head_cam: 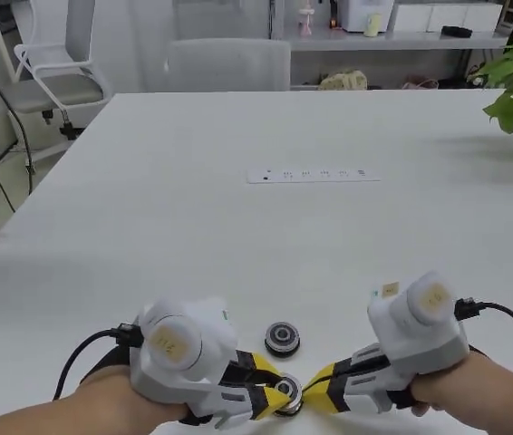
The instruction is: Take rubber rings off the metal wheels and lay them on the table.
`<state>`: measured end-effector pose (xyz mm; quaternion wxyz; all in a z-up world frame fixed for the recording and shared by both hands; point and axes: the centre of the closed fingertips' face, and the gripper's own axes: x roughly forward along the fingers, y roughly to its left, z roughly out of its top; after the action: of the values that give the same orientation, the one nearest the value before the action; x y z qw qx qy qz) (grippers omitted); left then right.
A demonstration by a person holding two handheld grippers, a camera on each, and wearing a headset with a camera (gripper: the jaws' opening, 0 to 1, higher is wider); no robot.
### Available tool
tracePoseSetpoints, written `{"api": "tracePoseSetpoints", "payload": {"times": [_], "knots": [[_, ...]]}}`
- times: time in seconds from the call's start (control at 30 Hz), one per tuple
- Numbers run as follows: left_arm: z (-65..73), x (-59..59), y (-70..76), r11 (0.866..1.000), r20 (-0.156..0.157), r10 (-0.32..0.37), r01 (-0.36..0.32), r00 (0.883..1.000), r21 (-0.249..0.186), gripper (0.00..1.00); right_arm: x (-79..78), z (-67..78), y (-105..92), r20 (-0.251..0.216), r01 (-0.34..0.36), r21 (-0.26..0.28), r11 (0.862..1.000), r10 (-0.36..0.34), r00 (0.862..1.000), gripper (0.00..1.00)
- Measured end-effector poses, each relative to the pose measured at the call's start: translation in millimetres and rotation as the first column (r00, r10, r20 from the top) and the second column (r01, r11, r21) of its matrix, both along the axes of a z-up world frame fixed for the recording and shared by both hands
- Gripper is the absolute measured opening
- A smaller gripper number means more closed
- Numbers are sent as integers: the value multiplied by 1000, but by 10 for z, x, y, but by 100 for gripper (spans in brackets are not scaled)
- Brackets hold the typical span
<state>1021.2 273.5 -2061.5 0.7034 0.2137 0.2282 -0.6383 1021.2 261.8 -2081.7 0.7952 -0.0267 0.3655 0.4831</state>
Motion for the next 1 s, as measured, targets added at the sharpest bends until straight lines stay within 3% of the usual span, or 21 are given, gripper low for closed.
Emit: {"api": "tracePoseSetpoints", "payload": {"times": [0.43, 1.0], "knots": [[-2, 2, -10, 1000, 7, 6, -6, 1000, 13, 7, 40, 132, -5, -57, 78, 100, 992, -73, 996, 0], [-3, 5, -13, 999, 21, 11, -12, 1000, 40, 7, 26, 181, 37, -67, 79, 123, 989, -71, 995, 0]]}}
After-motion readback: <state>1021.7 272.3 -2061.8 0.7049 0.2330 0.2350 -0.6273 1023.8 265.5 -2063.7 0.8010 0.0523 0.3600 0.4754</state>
